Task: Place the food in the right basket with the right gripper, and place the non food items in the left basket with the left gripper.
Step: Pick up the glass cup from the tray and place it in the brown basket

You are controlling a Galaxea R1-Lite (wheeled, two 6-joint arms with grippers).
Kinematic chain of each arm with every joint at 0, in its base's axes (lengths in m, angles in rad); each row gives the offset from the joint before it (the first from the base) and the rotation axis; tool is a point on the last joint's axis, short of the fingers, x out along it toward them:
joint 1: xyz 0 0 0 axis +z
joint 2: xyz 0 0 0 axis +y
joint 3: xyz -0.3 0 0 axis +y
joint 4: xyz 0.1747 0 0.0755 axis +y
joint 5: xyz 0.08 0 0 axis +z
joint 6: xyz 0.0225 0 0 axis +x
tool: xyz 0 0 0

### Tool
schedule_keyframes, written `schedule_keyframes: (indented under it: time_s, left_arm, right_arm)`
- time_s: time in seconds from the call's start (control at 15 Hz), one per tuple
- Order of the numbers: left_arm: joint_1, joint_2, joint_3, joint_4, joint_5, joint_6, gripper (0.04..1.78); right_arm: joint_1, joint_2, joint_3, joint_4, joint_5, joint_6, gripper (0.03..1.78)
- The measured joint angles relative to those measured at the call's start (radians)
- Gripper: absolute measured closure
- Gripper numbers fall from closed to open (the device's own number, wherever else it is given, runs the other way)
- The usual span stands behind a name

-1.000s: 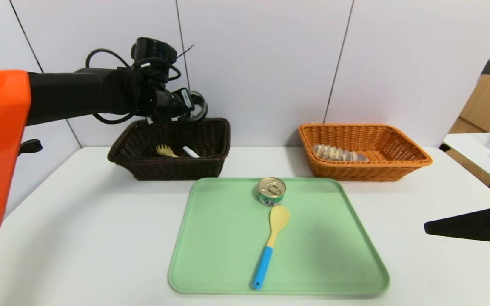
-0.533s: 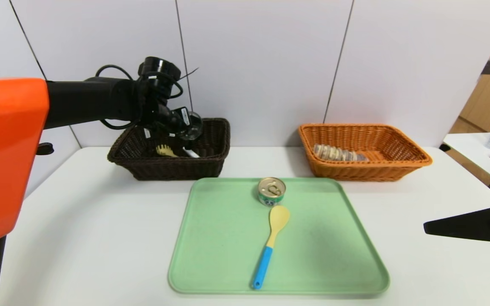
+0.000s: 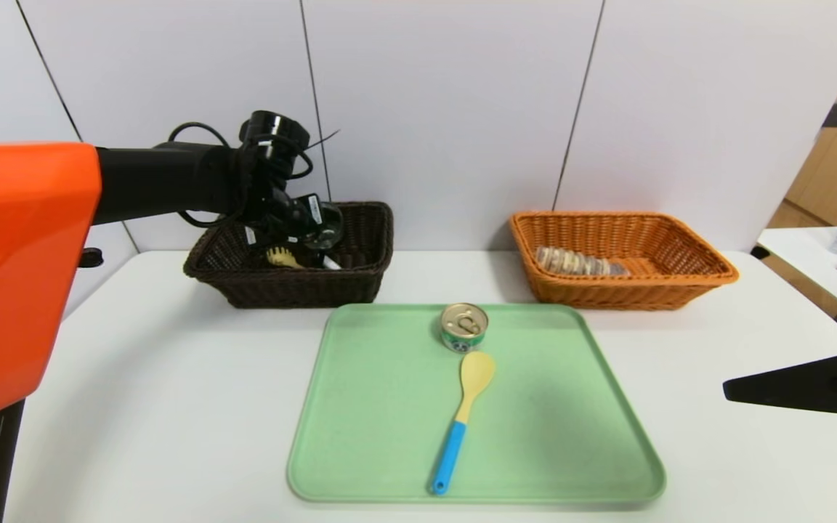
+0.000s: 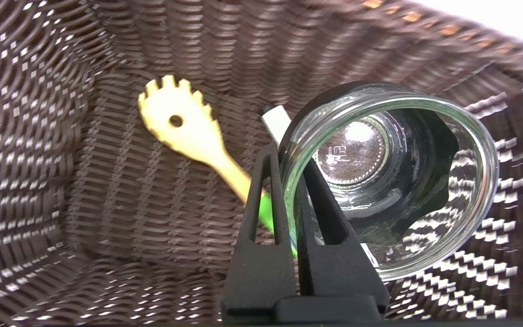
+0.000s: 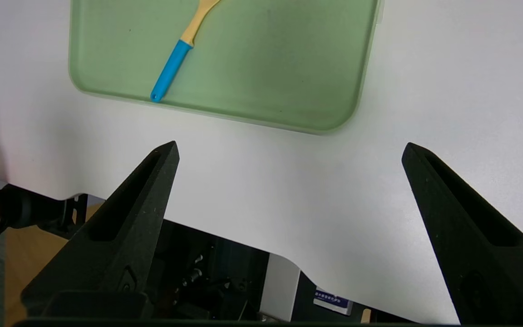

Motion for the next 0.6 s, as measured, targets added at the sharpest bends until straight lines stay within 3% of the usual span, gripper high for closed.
schedule_keyframes:
  time_s: [0.4,0.6]
  left_arm:
    - [0.0,0.0,-0.003,-0.004,0.001,0.004,1.72]
    - [0.0,0.0,-0.003,-0.003,0.0,0.009,1.2]
  right_arm:
    - [0.0,-0.001,0.001,0.0,0.0,0.0,0.11]
    - [0.0,-0.001,0.002,0.0,0.0,0.001,0.11]
